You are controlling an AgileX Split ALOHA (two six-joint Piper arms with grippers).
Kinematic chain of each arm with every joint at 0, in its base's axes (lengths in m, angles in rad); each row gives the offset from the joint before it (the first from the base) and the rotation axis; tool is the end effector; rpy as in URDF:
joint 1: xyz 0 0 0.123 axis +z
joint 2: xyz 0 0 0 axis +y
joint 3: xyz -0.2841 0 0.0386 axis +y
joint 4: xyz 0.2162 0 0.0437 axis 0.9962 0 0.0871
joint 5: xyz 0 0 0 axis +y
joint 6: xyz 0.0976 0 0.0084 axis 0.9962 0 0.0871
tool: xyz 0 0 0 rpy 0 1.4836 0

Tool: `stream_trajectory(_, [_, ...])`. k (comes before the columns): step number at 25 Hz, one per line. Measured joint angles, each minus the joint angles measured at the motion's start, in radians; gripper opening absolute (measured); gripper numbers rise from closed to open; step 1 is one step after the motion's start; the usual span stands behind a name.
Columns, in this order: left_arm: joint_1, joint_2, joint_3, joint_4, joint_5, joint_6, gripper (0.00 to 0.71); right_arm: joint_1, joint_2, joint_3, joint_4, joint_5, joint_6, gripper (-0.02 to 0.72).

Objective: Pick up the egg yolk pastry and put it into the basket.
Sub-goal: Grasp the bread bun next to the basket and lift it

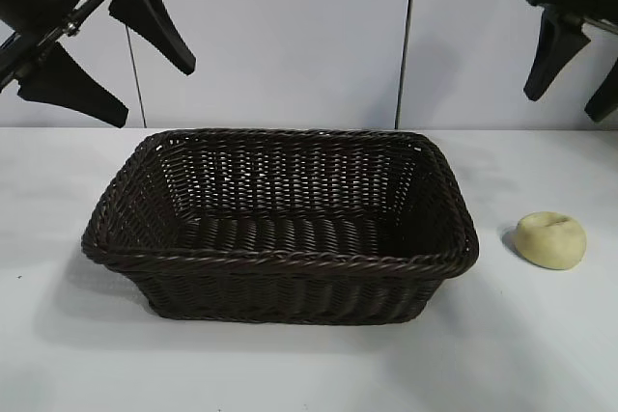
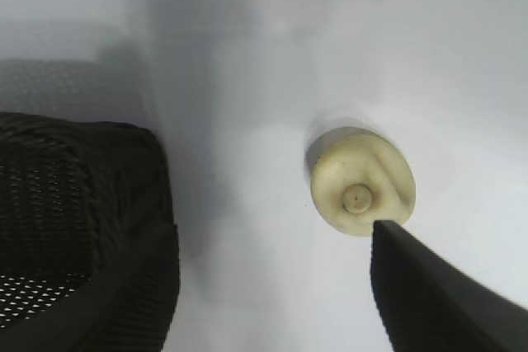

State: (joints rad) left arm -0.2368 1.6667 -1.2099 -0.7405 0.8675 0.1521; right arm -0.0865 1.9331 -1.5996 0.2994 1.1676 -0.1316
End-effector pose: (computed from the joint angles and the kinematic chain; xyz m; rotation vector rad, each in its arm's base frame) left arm 0.2973 -0.1237 0.2716 -0.0110 2.7068 -0.9159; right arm 0.3724 -0.0056 0.2526 0.0753 2.9294 0.3922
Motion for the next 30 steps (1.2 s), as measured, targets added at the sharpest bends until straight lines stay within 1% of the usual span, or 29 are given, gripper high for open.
stream_trajectory(11, [0.0,0.0,0.0,0.0,0.0,0.0,0.524,0.002,0.17,0.0,-0.003,0.035,0.0,0.483])
stream_trajectory(15, [0.0,0.0,0.0,0.0,0.0,0.0,0.524,0.002,0.211,0.0,-0.032,0.037,0.01,0.483])
stream_trajectory(18, [0.0,0.0,0.0,0.0,0.0,0.0,0.524,0.002,0.233,0.0,-0.063,0.037,0.031,0.483])
stream_trajectory(23, [0.0,0.0,0.0,0.0,0.0,0.0,0.524,0.002,0.268,0.0,-0.076,0.035,0.043,0.482])
stream_trajectory(25, [0.0,0.0,0.0,0.0,0.0,0.0,0.524,0.002,0.271,0.0,-0.082,0.032,0.05,0.463])
stream_trajectory(28, [0.0,0.0,0.0,0.0,0.0,0.0,0.524,0.002,0.271,0.0,-0.099,0.024,0.057,0.416])
stream_trajectory(30, [0.0,0.0,0.0,0.0,0.0,0.0,0.524,0.002,0.271,0.0,-0.11,0.019,0.06,0.367])
